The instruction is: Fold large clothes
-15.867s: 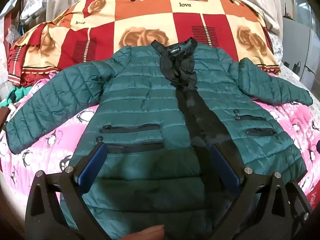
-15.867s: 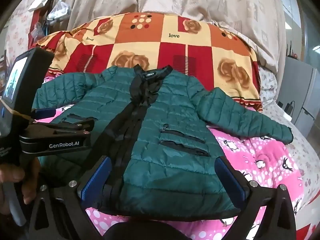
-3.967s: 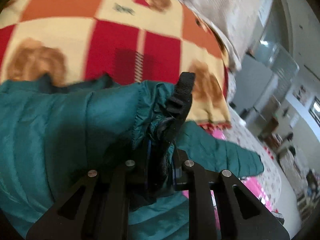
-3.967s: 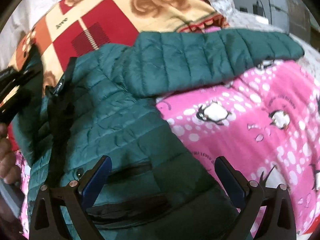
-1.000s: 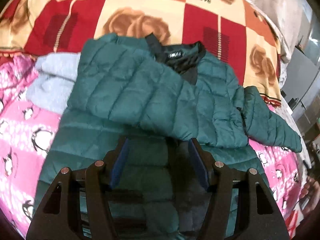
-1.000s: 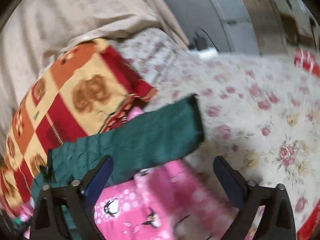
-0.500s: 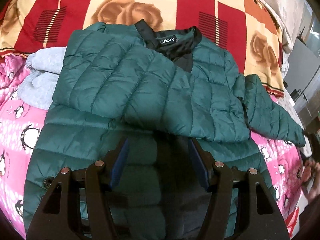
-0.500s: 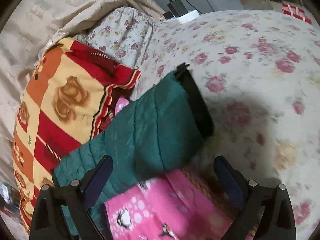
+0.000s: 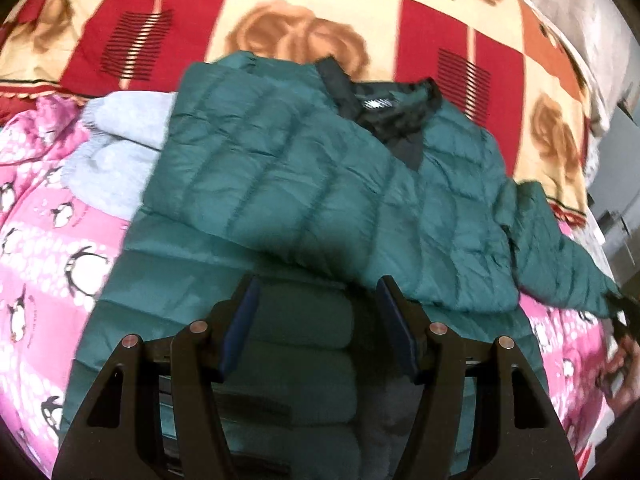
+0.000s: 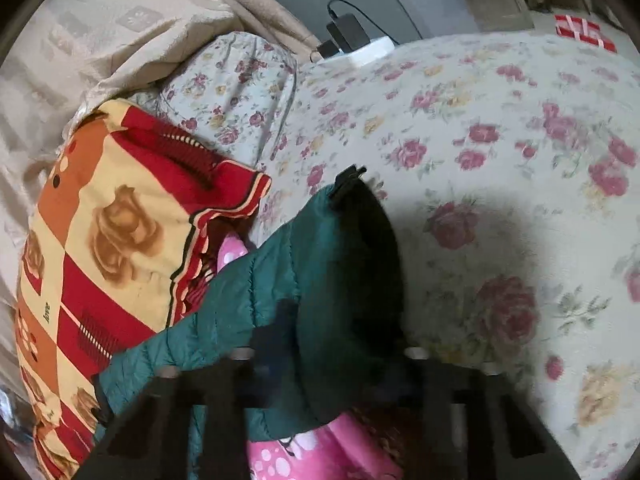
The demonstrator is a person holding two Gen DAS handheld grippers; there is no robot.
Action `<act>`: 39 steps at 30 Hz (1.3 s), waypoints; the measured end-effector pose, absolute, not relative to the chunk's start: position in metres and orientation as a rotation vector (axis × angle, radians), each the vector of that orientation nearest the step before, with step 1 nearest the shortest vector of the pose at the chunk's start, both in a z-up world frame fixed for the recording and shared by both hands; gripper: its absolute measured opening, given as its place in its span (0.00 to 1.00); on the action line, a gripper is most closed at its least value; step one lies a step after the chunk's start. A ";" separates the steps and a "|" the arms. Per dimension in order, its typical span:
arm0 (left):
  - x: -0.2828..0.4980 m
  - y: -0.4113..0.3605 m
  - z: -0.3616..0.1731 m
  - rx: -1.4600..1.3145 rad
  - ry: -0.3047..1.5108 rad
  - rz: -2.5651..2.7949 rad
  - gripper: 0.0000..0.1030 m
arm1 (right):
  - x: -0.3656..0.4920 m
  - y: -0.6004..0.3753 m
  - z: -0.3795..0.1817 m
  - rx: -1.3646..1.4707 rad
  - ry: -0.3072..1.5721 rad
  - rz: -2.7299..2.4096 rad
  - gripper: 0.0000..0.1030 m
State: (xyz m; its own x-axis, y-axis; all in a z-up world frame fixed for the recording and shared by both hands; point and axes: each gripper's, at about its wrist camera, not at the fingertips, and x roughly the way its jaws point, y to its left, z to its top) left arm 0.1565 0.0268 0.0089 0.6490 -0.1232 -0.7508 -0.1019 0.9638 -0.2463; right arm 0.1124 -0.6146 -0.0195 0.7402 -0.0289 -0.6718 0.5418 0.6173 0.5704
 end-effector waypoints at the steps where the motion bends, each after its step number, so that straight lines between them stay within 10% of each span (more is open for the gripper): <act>1: 0.156 0.030 0.009 -0.283 0.867 0.003 0.59 | 0.110 -0.612 -0.010 0.822 0.652 -0.353 0.24; 22: 0.156 0.120 -0.019 -0.098 0.970 0.434 0.59 | 0.185 -0.313 0.124 0.389 0.631 0.128 0.21; 39: 0.149 0.166 -0.024 -0.116 0.951 0.518 0.59 | 0.256 -0.021 0.054 0.176 0.769 0.570 0.21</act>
